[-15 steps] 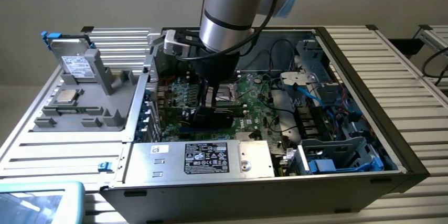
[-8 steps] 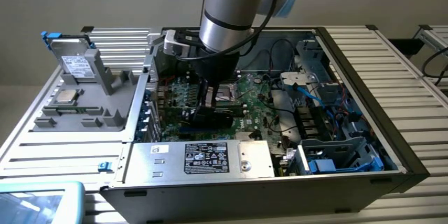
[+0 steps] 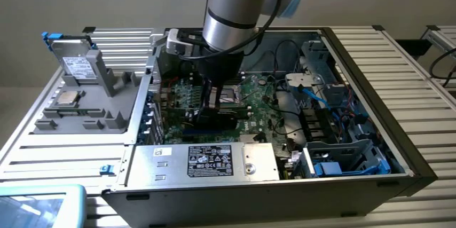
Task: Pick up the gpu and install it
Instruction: 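Insert the gpu into the slot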
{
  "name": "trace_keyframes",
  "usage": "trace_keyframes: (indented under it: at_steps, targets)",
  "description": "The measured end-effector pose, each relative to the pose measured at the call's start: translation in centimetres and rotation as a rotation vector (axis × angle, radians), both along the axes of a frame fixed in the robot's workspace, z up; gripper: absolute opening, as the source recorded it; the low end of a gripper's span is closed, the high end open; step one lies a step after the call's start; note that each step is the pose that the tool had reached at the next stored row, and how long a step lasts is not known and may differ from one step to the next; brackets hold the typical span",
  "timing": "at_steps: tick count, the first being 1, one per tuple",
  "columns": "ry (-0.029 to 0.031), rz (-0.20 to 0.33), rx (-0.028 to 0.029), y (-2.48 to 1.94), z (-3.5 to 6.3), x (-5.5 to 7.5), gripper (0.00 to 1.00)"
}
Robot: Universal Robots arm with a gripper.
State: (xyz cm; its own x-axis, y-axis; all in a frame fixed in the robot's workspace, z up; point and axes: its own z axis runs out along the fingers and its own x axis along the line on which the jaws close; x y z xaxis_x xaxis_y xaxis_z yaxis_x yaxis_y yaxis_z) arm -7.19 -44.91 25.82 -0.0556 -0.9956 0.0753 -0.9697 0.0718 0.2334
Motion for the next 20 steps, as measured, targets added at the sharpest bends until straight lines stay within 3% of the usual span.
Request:
trace_keyframes:
  at_steps: [2, 5, 6, 20]
  targets:
    - [-0.0020, 0.001, 0.0000, 0.00, 0.18, 0.00, 0.27]
    - [-0.0154, 0.005, 0.0001, 0.00, 0.23, 0.00, 0.27]
    - [-0.0172, 0.006, 0.0001, 0.00, 0.24, 0.00, 0.27]
    - [-0.0176, 0.040, 0.0002, 0.06, 0.32, -0.21, 0.27]
